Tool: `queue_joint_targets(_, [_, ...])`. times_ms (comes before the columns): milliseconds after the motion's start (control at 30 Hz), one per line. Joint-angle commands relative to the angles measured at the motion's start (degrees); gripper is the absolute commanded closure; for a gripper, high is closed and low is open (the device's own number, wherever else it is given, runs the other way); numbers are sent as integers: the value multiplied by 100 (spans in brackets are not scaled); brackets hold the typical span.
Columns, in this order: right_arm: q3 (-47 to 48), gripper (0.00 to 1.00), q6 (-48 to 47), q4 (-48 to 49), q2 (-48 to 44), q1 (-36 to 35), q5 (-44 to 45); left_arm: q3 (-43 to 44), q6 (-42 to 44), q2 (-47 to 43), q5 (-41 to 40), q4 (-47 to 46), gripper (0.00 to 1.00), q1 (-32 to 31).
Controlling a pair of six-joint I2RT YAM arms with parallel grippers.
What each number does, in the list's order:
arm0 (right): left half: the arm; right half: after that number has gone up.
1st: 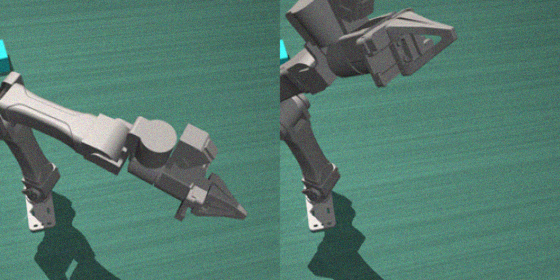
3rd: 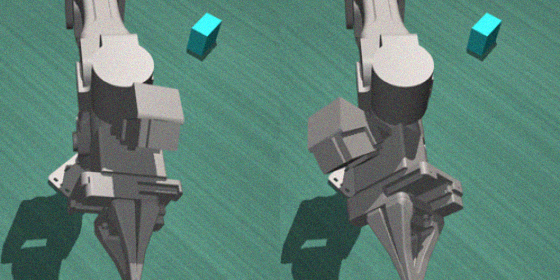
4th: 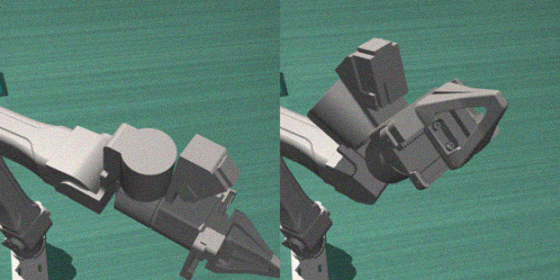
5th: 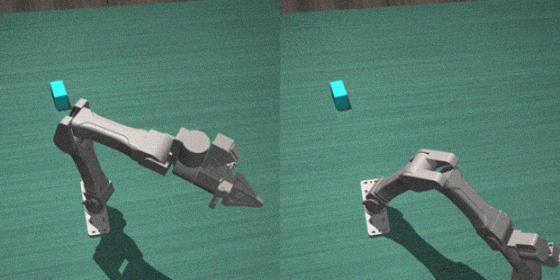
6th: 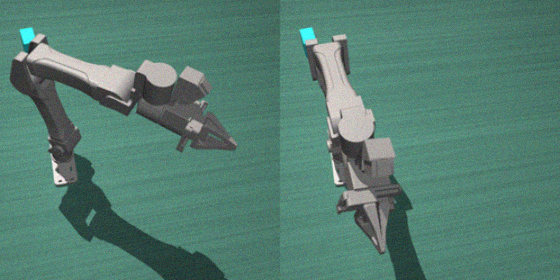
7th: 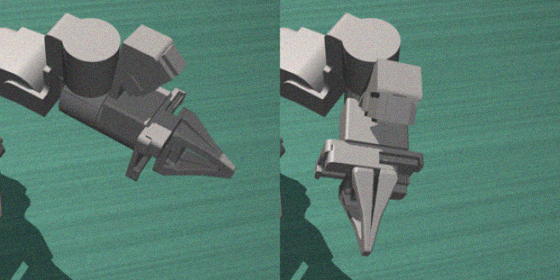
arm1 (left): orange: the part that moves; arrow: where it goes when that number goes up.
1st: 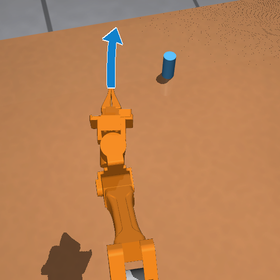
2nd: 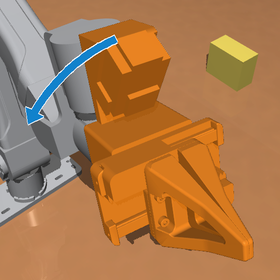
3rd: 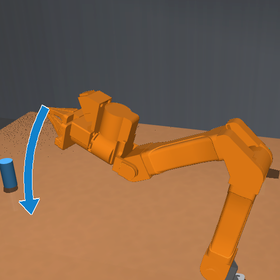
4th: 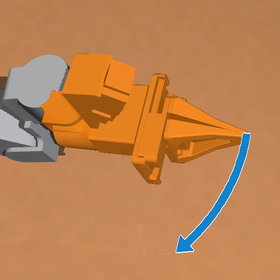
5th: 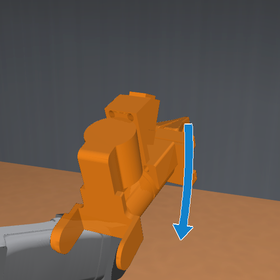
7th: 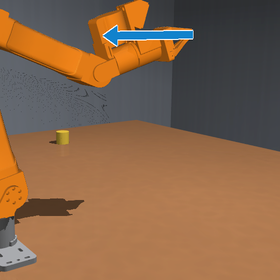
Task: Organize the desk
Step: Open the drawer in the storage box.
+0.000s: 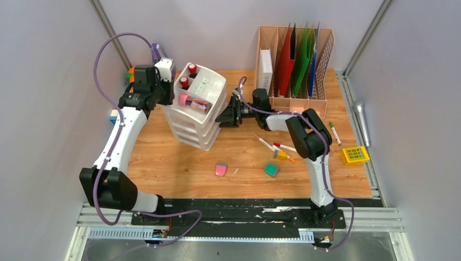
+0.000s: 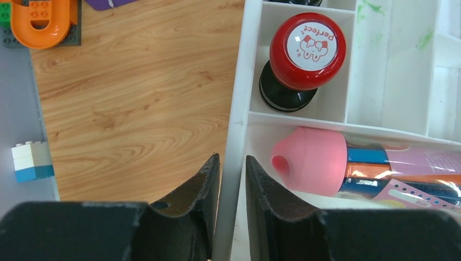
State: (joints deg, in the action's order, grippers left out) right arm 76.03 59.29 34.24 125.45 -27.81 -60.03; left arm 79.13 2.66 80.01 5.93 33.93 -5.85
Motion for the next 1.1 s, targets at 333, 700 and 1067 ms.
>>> queue_joint_targets(333, [518,33,1060,1893,646,54,-462,-86,-85,-136,314,-151,71,13])
queue_joint_targets(700, [873,34,1168,1979,973,61,-505,-94,-91,-97,357,-152,71,12])
queue_joint_targets(1067, [992,34,2061,3073,1275,63,-489,-118,-103,-56,409,-168,71,11])
